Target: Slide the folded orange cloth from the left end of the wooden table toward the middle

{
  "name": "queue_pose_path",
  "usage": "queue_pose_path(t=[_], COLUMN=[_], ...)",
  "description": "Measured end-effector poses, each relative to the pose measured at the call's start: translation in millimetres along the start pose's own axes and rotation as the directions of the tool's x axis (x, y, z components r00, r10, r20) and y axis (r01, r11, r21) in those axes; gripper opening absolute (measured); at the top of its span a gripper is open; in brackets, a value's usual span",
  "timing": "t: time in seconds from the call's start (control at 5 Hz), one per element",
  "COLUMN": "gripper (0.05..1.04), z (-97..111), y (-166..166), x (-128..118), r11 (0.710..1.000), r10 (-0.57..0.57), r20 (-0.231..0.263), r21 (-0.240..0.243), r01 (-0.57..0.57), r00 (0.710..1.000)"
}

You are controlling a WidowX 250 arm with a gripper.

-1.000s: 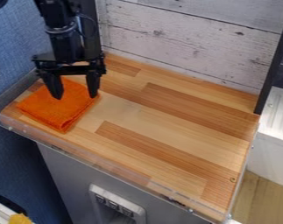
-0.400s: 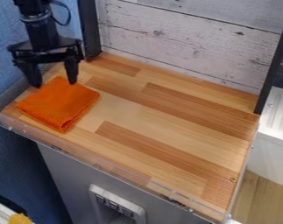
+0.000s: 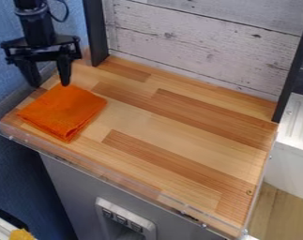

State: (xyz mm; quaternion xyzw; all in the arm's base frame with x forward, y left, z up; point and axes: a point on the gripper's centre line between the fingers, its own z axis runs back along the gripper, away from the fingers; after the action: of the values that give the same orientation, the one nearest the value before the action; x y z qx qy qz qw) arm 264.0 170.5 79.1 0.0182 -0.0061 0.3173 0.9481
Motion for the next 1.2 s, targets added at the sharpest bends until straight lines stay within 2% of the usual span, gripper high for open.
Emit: queue_pose_path(t=[0.2, 0.4, 0.6, 0.8, 1.2], gripper=[0.393, 0.170, 0.068, 0.063, 0.063], z=[-10.9, -22.5, -33.6, -43.3, -59.4], y=[1.8, 6.5, 7.8, 6.0, 3.4], x=[5.5, 7.6, 9.1, 7.9, -11.0], r11=[1.000, 1.000, 1.000, 1.000, 0.999], r10=[-0.002, 0.004, 0.002, 0.003, -0.002], r20=[-0.017, -0.031, -0.043, -0.047, -0.089], r21=[0.015, 0.018, 0.014, -0.004, -0.041], r01=[0.002, -0.004, -0.002, -0.003, -0.002], r00=[1.000, 1.000, 0.999, 0.999, 0.996])
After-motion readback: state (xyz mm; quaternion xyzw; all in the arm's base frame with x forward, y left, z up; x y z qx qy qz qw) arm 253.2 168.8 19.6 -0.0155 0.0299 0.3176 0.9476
